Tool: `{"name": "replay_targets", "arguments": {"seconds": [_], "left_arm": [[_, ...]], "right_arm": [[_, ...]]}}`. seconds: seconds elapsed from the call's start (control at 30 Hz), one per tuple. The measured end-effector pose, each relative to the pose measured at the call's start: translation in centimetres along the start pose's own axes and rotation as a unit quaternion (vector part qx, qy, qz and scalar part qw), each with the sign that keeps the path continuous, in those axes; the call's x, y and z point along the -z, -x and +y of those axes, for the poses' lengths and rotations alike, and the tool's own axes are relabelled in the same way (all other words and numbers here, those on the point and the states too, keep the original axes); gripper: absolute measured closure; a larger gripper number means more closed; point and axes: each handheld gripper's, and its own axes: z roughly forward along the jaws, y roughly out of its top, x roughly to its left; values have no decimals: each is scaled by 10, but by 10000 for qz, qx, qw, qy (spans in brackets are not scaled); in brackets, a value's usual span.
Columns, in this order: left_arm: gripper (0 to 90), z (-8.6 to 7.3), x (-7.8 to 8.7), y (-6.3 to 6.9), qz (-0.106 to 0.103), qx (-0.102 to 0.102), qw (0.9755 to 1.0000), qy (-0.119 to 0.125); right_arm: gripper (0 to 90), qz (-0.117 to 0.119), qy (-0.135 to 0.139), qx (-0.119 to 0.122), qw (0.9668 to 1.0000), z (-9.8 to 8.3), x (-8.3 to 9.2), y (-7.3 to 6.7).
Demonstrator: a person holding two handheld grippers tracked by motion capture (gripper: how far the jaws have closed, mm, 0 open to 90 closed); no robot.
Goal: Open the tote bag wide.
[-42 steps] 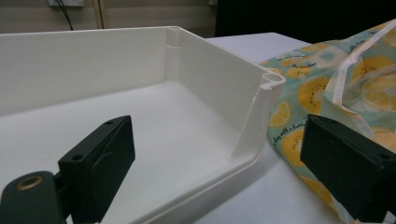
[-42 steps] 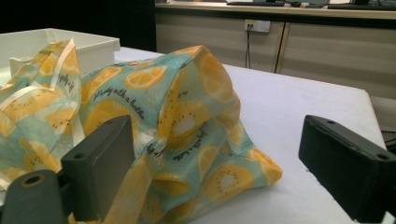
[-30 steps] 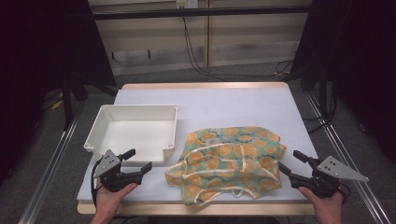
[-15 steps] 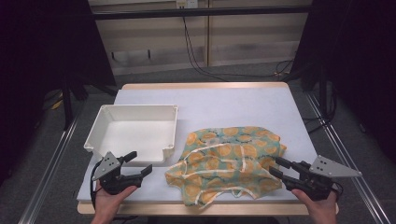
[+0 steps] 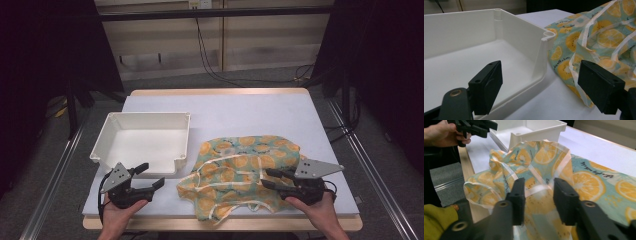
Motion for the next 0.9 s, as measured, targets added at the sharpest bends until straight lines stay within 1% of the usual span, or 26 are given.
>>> {"name": "replay_targets", "arguments": {"seconds": [0.03,0.07,0.1,0.17,0.2,0.23,0.27,0.3,0.33,0.4,0.47,0.5,0.57,0.63,0.7,0.77,0.8,0.83,0.9], "left_arm": [[198,0,0,0,0,0,10000,0],[198,0,0,0,11,-3,10000,0],[197,0,-1,0,-6,13,10000,22],[197,0,-1,0,33,-22,10000,-11],[197,0,-1,0,37,-1,10000,2],[197,0,-1,0,31,-23,10000,-40],[196,0,-1,0,31,-23,10000,-40],[196,0,-1,0,-24,-34,10000,-26],[196,0,-2,0,-30,-30,10000,-29],[195,0,-2,0,-26,-37,10000,-34],[195,0,-3,1,-35,-18,10000,-43],[195,1,-2,2,-13,-49,10000,-66],[195,1,-2,2,-33,-43,10000,-43],[195,1,-2,1,-79,-49,10000,-32],[195,0,-3,1,-112,-31,9999,-4],[195,1,-2,1,-82,-41,10000,-33],[195,1,-2,2,-76,-54,9999,-60],[195,1,-3,2,-116,-47,9999,-21],[195,1,-3,3,-136,-69,9999,-44]], "right_arm": [[556,-15,-70,36,10000,0,-4,1],[556,-15,-70,36,10000,0,-4,1],[485,-65,-226,119,9997,-2,-12,3],[414,-51,-293,113,9995,-4,-18,5],[382,-85,-328,127,9993,-6,-21,6],[357,-89,-352,114,9993,-8,-24,7],[336,-63,-386,105,9992,-10,-27,7],[310,-34,-466,148,9988,-11,-29,7],[288,-83,-508,182,9985,-13,-31,6],[278,-55,-559,240,9981,-15,-33,6],[247,-133,-649,312,9973,-17,-38,5],[248,-95,-702,318,9970,-19,-41,5],[246,-174,-814,444,9955,-21,-45,3],[271,-199,-856,486,9949,-23,-48,3],[344,-310,-892,540,9941,-24,-49,3],[454,-269,-905,523,9942,-26,-50,4],[522,-301,-930,523,9938,-26,-51,5],[581,-252,-955,481,9939,-27,-51,6],[701,-185,-961,425,9943,-27,-52,7]]}}
